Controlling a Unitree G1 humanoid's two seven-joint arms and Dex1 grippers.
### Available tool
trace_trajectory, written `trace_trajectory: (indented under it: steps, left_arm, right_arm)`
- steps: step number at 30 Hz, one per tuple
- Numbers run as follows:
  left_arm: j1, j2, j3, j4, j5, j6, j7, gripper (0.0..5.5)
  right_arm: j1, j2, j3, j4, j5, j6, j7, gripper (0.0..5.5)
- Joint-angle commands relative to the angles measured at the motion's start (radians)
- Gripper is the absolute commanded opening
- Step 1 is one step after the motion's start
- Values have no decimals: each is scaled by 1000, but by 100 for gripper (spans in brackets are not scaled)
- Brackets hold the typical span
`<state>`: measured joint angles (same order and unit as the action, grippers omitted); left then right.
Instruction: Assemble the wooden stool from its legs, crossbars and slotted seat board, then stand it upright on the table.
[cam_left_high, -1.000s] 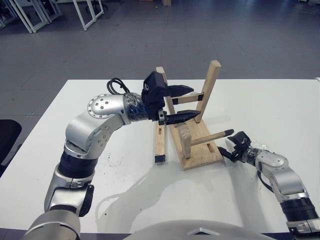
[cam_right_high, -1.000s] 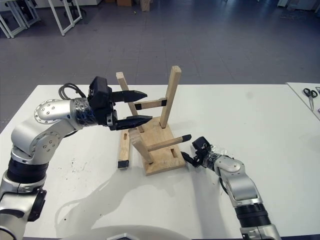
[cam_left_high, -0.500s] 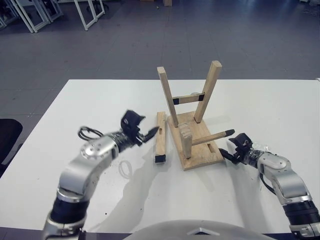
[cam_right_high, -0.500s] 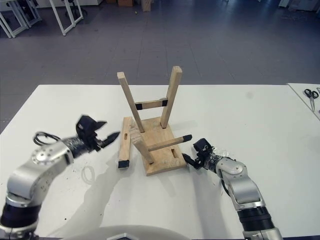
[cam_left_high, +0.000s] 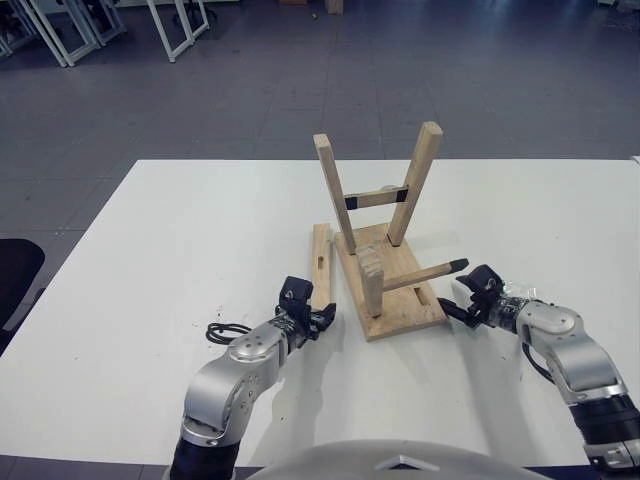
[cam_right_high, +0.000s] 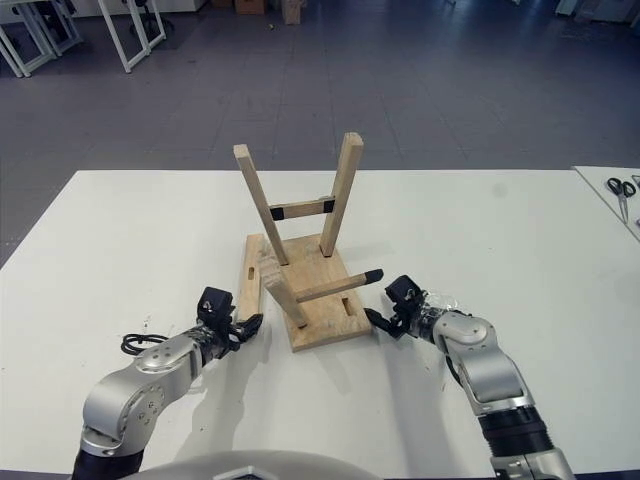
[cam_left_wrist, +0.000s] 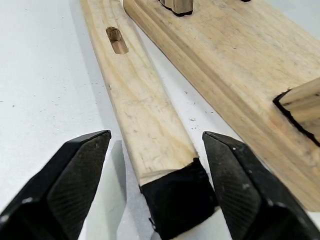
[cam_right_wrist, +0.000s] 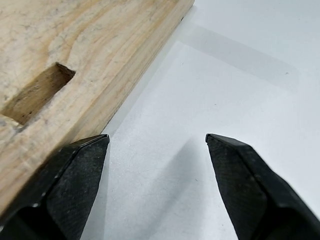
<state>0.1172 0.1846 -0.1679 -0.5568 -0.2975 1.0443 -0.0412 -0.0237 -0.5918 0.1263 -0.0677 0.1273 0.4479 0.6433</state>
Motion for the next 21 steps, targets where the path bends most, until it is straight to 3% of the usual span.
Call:
trace_trajectory:
  steps: [1,10,18,21]
  left_arm:
    - [-6,-24,-14,46,28,-25,9,340]
    - [18,67,-10,147,105,-106,-32,340]
    - [15,237,47,225,184,-284,-122,216]
    - [1,239,101,269,191,-396,-131,206]
  right_arm:
    - [35,-12,35,35,-21,54,20,357]
    - [73,-2,11,-40,26,117,15,357]
    - [120,-35,-73,-183,110,214,24,357]
    - [156,-82,-130,-242,142,251,48,357]
